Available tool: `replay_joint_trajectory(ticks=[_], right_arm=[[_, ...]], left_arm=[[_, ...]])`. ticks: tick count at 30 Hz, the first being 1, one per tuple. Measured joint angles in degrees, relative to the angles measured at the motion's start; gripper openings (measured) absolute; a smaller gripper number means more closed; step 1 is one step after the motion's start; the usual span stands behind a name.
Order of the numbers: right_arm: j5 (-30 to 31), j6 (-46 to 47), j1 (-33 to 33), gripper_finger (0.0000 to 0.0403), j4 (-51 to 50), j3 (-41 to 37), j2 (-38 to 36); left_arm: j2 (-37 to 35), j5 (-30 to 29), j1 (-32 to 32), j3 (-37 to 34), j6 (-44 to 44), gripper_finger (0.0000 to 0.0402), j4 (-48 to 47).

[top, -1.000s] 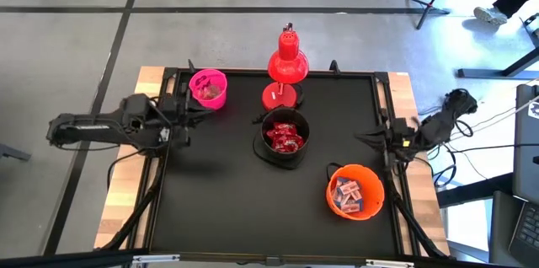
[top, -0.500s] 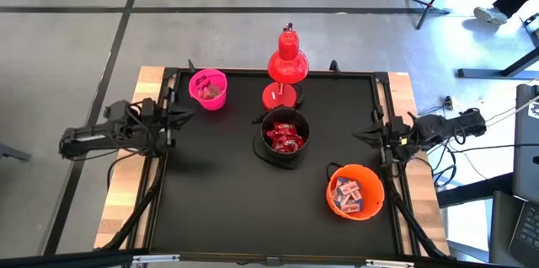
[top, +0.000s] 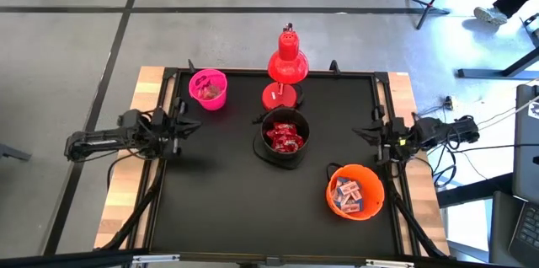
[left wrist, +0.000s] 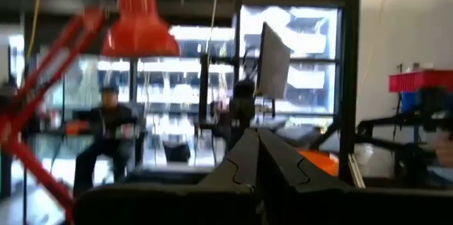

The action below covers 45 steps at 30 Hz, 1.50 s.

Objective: Organize candy in baskets
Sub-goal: Return to Home Position

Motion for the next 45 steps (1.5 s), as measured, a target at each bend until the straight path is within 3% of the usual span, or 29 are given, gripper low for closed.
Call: replay_joint_trajectory(ticks=[5, 11, 18, 24, 32, 45], right_arm=[[1.36, -0.15, 0.00, 0.0000, 2.49, -2.52, 0.02], [2.00, -1.44, 0.00, 0.0000, 16.88, -11.77, 0.05], [6.79, -1.52, 0.00, 0.0000, 18.92, -11.71, -0.04], [12.09, -1.78, -0.01, 0.0000, 15.14, -11.74, -0.02], [12.06, -1.79, 0.00, 0.0001, 7.03, -11.74, -0.02], [12.01, -1.77, 0.00, 0.0001, 6.67, -11.71, 0.07]], left_arm=[[-0.04, 2.18, 0.00, -1.44, 1.97, 0.0000, 4.93], [-0.05, 2.82, 0.01, -2.34, 1.96, 0.0000, 7.47], [0.05, 1.33, -0.01, -2.33, 3.78, 0.0000, 9.28], [0.06, 1.34, -0.01, -2.33, 3.87, 0.0000, 9.50], [0.06, 1.34, -0.01, -2.33, 3.86, 0.0000, 9.49], [0.06, 1.29, -0.01, -2.33, 3.87, 0.0000, 9.47]])
